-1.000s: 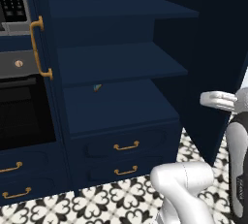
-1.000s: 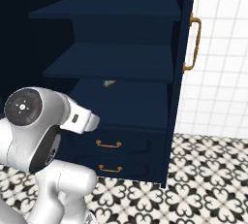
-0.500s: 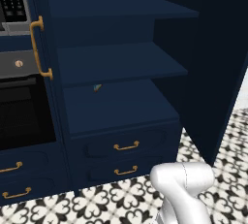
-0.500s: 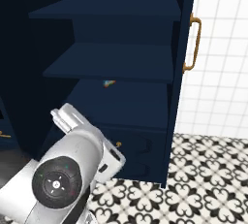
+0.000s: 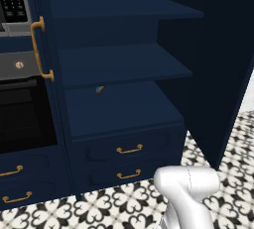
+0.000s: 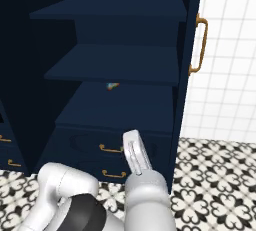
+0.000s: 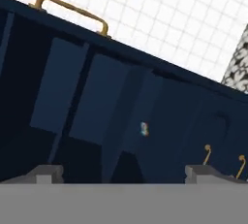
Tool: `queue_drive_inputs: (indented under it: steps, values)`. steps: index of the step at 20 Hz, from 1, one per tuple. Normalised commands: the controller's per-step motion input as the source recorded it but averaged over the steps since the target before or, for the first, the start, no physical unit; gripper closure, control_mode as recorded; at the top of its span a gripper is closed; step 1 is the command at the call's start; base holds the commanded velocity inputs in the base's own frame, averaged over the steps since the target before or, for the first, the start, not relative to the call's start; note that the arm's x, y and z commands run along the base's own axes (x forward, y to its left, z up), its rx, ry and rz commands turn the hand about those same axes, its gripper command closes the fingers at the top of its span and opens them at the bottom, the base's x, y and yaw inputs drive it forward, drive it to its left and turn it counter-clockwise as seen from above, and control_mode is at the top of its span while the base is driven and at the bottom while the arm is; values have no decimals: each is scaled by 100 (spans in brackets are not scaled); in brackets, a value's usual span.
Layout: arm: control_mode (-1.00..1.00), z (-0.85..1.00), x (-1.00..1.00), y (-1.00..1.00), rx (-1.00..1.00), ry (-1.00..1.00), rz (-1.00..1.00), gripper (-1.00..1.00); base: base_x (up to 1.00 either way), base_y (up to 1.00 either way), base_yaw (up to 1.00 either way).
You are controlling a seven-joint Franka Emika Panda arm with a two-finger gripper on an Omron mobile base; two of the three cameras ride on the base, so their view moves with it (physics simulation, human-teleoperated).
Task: Pick the cereal and place it on the digital scale for weighing, and close the cabinet.
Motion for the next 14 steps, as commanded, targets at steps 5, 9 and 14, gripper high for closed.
queue_drive_inputs:
  steps: [5,9,14]
  values:
    - [-100,-33,87,-64,48,-4,7,-100,0,0,0]
    - [-100,-31,100,-65,49,0,11,-100,0,0,0]
    - [-100,-60,100,-77,35,8,14,-100,0,0,0]
